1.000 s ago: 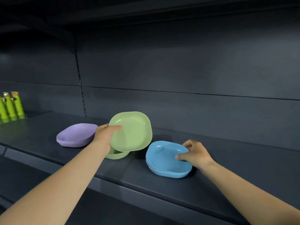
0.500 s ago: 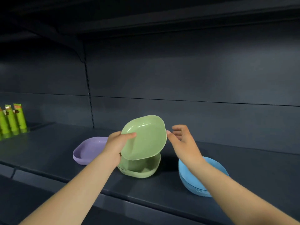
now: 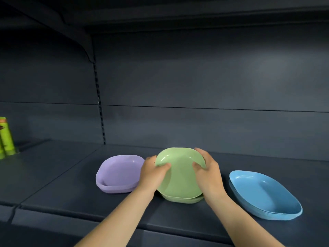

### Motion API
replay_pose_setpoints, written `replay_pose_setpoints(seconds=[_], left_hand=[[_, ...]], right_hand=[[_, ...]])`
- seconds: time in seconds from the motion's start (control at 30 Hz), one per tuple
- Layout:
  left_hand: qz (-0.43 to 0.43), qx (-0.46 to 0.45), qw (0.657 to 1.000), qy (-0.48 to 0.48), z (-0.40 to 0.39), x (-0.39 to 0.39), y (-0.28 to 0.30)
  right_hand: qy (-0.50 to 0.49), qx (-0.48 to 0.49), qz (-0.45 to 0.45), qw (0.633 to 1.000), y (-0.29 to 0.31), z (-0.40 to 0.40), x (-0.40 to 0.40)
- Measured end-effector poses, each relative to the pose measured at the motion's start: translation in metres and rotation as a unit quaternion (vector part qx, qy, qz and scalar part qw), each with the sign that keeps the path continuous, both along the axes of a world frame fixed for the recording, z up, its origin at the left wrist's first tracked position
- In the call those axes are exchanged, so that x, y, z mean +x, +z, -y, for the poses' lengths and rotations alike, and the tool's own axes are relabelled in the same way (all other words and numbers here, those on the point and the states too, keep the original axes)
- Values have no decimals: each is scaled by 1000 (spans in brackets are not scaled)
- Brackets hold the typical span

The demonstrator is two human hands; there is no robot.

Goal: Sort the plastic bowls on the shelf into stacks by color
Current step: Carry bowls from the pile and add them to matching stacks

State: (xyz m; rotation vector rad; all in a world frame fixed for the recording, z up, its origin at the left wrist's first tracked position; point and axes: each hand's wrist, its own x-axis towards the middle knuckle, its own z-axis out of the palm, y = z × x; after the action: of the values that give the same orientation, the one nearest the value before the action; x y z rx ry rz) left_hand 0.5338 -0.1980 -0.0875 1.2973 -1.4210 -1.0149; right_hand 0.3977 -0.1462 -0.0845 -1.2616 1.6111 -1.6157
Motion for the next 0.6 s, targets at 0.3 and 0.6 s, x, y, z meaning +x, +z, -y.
replay_pose_setpoints(seconds=[0.3, 0.6], left_hand=[[22, 54, 996, -68, 11, -1, -17], [-5, 34, 993, -109, 14, 4, -19]], right_hand=[[5, 101, -92, 991, -8, 1, -10], [1, 119, -97, 988, -9, -1, -7]])
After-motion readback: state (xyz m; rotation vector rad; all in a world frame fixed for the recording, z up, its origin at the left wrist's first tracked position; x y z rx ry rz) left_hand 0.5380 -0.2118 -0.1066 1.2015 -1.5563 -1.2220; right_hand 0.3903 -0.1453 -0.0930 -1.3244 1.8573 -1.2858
